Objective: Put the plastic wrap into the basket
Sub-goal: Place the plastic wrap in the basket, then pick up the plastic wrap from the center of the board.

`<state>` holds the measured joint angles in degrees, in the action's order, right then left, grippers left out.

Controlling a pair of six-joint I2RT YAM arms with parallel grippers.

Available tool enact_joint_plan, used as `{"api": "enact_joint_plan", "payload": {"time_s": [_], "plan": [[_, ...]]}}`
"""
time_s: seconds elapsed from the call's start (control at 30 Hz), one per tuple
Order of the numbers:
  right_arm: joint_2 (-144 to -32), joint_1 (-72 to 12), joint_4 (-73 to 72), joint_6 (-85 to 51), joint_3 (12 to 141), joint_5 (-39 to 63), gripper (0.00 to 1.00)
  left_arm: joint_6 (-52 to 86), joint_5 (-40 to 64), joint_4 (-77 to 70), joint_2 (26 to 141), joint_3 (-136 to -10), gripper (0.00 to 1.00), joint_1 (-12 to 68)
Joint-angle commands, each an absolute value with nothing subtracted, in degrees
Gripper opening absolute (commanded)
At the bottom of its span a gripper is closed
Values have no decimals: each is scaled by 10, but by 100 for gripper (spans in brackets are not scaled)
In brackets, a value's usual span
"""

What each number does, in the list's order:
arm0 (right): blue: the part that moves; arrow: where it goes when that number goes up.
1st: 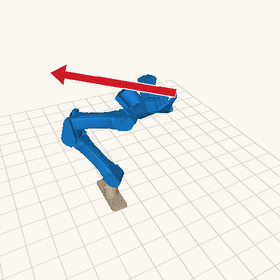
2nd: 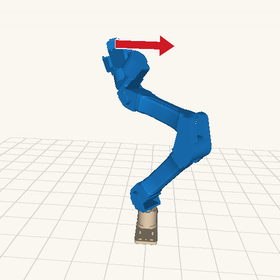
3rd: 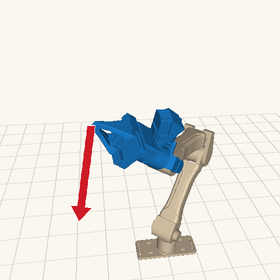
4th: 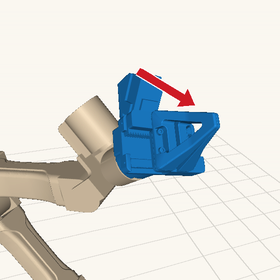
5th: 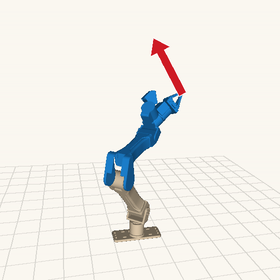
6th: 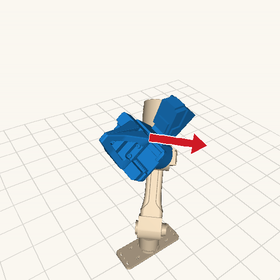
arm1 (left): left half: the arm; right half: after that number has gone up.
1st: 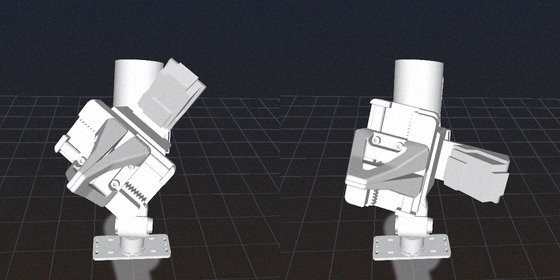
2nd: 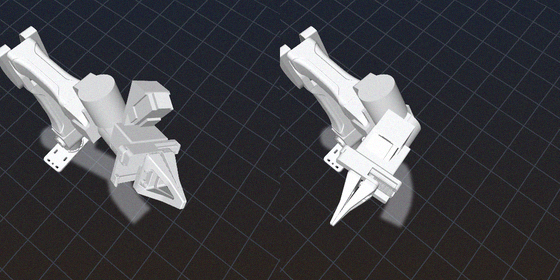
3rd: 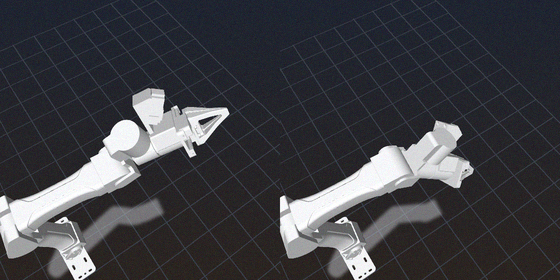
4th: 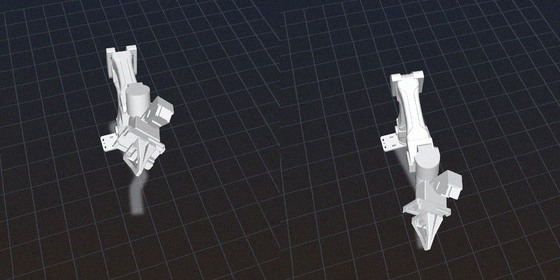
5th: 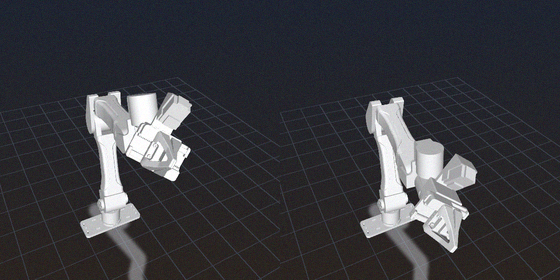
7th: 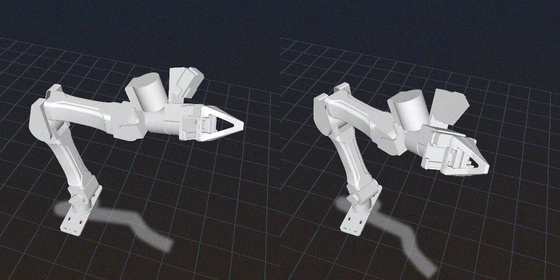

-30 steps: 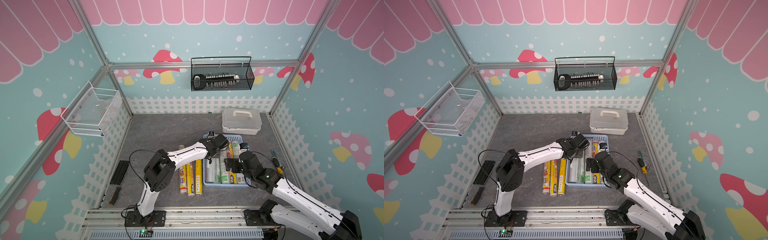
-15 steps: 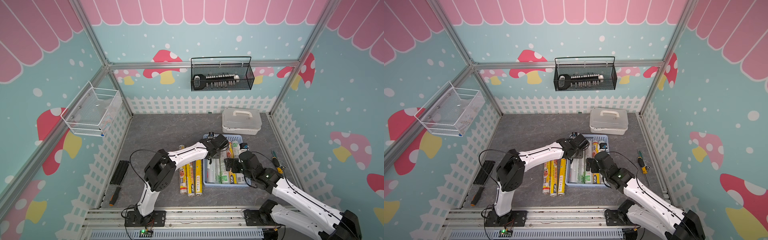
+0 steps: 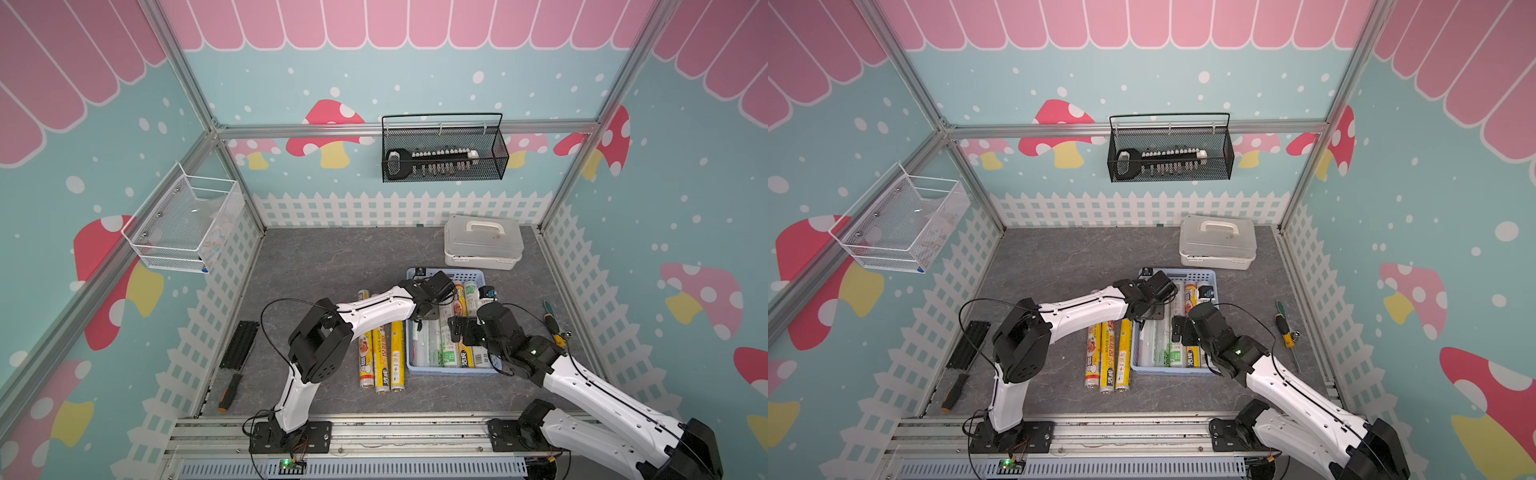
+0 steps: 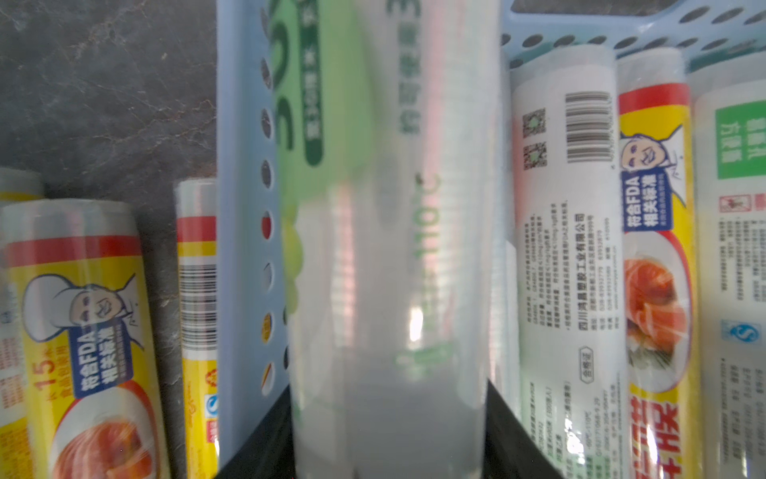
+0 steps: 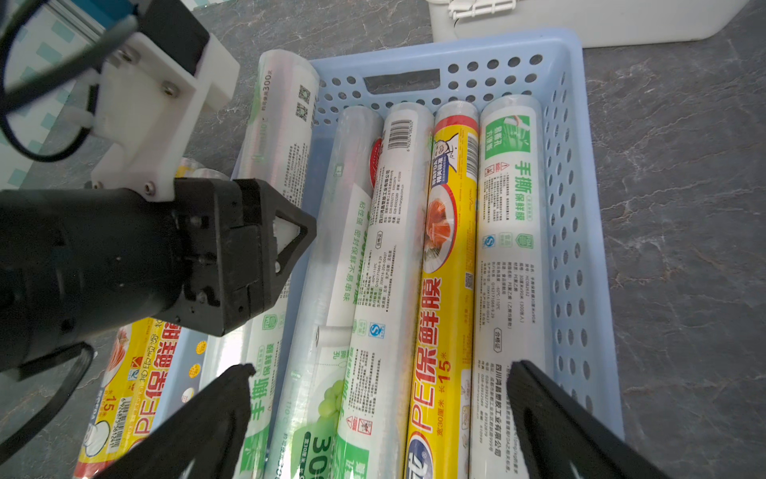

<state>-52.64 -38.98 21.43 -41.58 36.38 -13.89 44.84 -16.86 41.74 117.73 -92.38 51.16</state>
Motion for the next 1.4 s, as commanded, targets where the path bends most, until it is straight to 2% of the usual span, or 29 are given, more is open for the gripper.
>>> {"api": "enact_joint_plan", "payload": {"time_s": [0.0, 0.23, 0.47, 0.6, 0.73, 0.83, 1.0, 1.23, 1.37], "plan": [[-532, -388, 212, -408, 377, -142, 99, 459, -174, 425, 1141, -925, 54, 520], [-536, -388, 213, -409, 386, -141, 99, 455, -179, 429, 1124, -926, 60, 520], [-527, -388, 222, -406, 389, -146, 99, 453, -174, 430, 1094, -918, 60, 520], [-516, -388, 203, -388, 393, -122, 99, 433, -199, 419, 1038, -899, 58, 520], [-518, -388, 156, -359, 393, -58, 99, 416, -207, 364, 956, -824, 54, 508], [-537, -388, 119, -344, 404, 10, 98, 419, -190, 321, 897, -751, 51, 477], [-603, -392, 92, -338, 440, 98, 94, 431, -117, 259, 814, -619, 54, 405], [-691, -431, 103, -324, 498, 96, 93, 435, -13, 231, 759, -492, 57, 303], [-735, -458, 127, -310, 539, 84, 93, 422, 27, 234, 770, -465, 61, 279]]}}
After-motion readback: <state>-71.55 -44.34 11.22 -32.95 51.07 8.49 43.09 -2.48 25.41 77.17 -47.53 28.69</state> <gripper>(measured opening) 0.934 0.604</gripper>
